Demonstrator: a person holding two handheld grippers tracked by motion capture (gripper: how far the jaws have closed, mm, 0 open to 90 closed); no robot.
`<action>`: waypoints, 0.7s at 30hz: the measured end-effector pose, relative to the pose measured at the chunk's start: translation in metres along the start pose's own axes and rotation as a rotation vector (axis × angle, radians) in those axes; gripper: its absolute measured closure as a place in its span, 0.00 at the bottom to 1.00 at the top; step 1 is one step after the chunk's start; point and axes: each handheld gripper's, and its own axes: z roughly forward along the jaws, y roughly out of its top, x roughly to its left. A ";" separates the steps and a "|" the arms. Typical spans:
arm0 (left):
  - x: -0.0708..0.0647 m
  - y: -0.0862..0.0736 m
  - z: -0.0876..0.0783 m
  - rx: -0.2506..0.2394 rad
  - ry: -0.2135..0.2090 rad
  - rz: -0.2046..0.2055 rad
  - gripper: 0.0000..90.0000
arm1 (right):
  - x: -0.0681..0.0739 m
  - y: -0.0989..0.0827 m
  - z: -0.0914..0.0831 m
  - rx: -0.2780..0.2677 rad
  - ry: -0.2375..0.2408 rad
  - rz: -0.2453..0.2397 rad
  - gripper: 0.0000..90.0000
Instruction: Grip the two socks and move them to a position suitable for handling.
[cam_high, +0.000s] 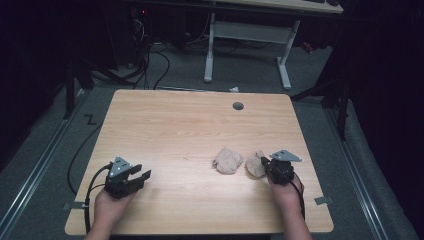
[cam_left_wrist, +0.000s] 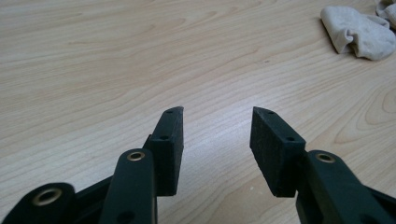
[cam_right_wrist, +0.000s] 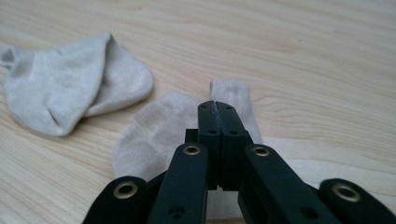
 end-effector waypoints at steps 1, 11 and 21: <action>-0.001 0.000 0.001 0.004 0.000 0.005 0.61 | 0.000 0.000 0.002 0.011 0.000 -0.005 1.00; -0.012 -0.001 0.006 0.030 -0.025 0.047 0.58 | 0.001 -0.008 0.017 0.096 0.009 -0.033 1.00; -0.025 0.003 0.012 0.022 -0.057 0.087 0.57 | 0.010 -0.021 -0.002 0.102 0.038 -0.050 0.99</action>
